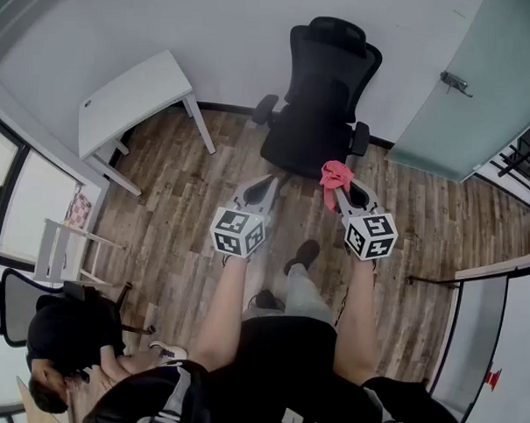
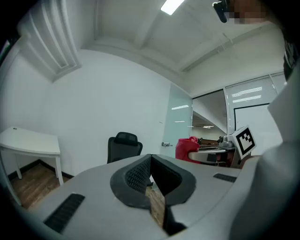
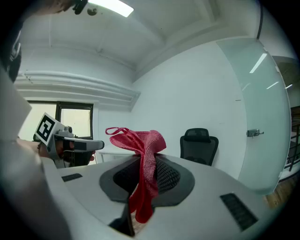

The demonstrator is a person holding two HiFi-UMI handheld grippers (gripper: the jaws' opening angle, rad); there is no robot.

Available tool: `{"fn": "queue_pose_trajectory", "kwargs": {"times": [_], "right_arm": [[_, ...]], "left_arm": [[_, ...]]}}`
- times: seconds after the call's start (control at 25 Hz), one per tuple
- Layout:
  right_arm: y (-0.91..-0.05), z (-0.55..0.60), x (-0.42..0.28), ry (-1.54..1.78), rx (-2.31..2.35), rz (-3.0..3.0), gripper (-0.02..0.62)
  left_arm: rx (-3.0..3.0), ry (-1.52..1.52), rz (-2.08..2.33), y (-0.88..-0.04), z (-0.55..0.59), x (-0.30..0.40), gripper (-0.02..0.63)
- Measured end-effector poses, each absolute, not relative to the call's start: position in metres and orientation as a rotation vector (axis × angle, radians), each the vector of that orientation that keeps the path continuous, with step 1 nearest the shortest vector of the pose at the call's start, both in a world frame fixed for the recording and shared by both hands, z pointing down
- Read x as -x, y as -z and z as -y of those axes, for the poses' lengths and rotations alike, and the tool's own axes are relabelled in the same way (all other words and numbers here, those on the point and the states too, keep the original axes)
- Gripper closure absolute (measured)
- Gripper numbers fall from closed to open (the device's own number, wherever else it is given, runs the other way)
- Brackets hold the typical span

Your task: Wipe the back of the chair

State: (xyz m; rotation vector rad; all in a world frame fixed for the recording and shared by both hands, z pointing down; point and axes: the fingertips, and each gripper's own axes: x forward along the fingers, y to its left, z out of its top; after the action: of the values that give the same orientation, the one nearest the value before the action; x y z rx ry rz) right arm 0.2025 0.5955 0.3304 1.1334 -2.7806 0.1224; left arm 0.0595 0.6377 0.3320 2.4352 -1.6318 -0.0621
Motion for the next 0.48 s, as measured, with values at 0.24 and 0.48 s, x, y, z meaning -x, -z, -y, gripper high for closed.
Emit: {"fn": "queue_pose_trajectory", "kwargs": {"times": [0.24,0.48], "right_arm": [[-0.334,-0.609,-0.219,-0.168,-1.217,2.766,0.511],[-0.327,-0.606,-0.227,-0.162,-1.245,2.768,0.511]], "left_arm": [[-2.431,0.069,1.646,-0.332,-0.659,-0.064,0.584],[-2.431,0.086,1.666,-0.325,-0.659,-0.063,0.584]]}}
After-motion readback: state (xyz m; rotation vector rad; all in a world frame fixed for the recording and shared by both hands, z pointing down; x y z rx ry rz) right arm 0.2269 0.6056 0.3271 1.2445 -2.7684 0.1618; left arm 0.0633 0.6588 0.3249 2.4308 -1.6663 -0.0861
